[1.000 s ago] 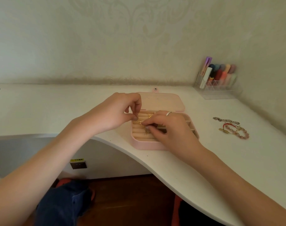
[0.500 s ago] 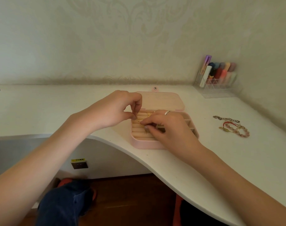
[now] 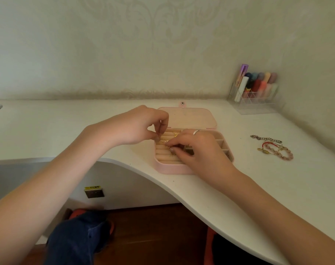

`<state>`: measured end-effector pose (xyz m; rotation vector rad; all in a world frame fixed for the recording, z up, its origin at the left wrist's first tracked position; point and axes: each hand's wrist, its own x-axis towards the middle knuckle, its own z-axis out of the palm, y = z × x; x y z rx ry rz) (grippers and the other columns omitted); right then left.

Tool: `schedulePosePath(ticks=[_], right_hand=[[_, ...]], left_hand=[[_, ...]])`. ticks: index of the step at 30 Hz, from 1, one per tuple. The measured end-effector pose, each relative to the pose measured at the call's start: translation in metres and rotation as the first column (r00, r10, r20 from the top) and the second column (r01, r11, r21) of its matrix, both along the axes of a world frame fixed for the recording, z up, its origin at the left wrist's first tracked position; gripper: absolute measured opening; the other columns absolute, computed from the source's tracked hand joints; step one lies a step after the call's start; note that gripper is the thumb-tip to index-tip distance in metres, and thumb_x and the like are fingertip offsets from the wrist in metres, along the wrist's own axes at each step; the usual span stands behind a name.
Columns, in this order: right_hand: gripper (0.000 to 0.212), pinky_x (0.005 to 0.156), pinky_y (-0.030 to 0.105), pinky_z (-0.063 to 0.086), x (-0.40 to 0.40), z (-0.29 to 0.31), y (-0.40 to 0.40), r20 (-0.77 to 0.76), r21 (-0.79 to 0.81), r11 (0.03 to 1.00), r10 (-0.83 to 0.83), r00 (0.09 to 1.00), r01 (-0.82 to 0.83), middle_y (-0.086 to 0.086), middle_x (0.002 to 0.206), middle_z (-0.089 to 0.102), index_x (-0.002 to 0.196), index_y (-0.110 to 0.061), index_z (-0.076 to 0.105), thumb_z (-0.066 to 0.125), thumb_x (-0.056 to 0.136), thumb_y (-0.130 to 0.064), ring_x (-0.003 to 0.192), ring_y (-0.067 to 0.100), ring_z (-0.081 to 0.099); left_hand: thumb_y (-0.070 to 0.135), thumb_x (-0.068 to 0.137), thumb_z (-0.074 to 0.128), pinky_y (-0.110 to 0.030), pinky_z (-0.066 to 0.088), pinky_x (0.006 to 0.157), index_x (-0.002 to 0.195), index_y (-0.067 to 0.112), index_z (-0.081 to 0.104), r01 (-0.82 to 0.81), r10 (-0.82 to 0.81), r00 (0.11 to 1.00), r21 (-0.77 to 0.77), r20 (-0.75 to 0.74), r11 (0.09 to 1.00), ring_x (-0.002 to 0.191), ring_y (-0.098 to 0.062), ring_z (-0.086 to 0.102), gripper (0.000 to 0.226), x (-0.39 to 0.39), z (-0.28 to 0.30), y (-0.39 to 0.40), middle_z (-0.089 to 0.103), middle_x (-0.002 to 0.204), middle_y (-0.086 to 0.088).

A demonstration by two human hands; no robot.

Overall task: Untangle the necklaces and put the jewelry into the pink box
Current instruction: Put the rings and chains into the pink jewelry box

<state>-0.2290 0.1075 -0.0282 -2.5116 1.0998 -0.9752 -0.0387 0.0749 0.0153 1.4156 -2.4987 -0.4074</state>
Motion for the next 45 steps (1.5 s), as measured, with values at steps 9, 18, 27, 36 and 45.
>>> schedulePosePath(ticks=[9, 18, 27, 36, 45], right_hand=[[0.017, 0.075, 0.012, 0.041, 0.000, 0.000, 0.000, 0.003, -0.008, 1.000, 0.001, 1.000, -0.001, 0.000, 0.088, 0.072, 0.097, -0.011, 0.075, 0.067, 0.083, -0.005, 0.078, 0.011, 0.061], [0.018, 0.077, 0.014, 0.042, 0.000, 0.001, 0.001, -0.001, -0.003, 1.000, 0.005, 1.000, -0.005, 0.000, 0.090, 0.072, 0.097, -0.012, 0.075, 0.067, 0.082, -0.005, 0.081, 0.009, 0.060], [0.018, 0.076, 0.020, 0.045, 0.000, 0.001, 0.002, 0.004, -0.005, 1.000, 0.018, 1.000, -0.018, -0.001, 0.089, 0.072, 0.096, -0.011, 0.075, 0.067, 0.082, -0.004, 0.079, 0.008, 0.061], [0.018, 0.075, 0.025, 0.046, 0.000, 0.004, 0.005, 0.026, 0.038, 0.999, 0.019, 0.999, -0.020, -0.002, 0.088, 0.073, 0.096, -0.015, 0.075, 0.068, 0.082, -0.006, 0.078, 0.010, 0.063], [0.023, 0.067, 0.012, 0.046, -0.002, 0.012, 0.010, 0.140, 0.293, 0.952, 0.048, 0.989, -0.087, 0.000, 0.077, 0.068, 0.097, -0.016, 0.074, 0.072, 0.079, -0.002, 0.075, 0.010, 0.059]], left_hand=[[0.010, 0.077, 0.072, -0.024, 0.034, 0.058, 0.070, 0.030, 0.049, 0.019, -0.031, 0.990, 0.093, 0.139, 0.995, 0.061, -0.001, 0.043, 0.031, -0.011, 0.014, -0.011, 0.061, 0.072, 0.018], [0.007, 0.074, 0.073, -0.024, 0.033, 0.052, 0.068, 0.028, 0.052, 0.053, -0.067, 0.985, 0.096, 0.158, 0.994, 0.054, 0.006, 0.043, 0.031, -0.015, 0.016, -0.014, 0.057, 0.066, 0.017], [0.007, 0.073, 0.074, -0.019, 0.031, 0.050, 0.067, 0.027, 0.052, 0.087, -0.101, 0.988, 0.122, 0.118, 0.989, 0.053, 0.003, 0.042, 0.030, -0.013, 0.017, -0.013, 0.058, 0.062, 0.019], [0.005, 0.073, 0.071, -0.025, 0.043, 0.056, 0.068, 0.026, 0.057, 0.049, -0.059, 0.995, 0.125, 0.077, 0.991, 0.055, 0.001, 0.047, 0.026, -0.017, 0.011, -0.013, 0.057, 0.063, 0.014], [0.009, 0.076, 0.074, -0.016, 0.038, 0.053, 0.075, 0.023, 0.064, 0.027, -0.033, 0.999, 0.151, 0.036, 0.988, 0.057, 0.008, 0.050, 0.017, -0.006, 0.012, -0.009, 0.065, 0.071, 0.012]])
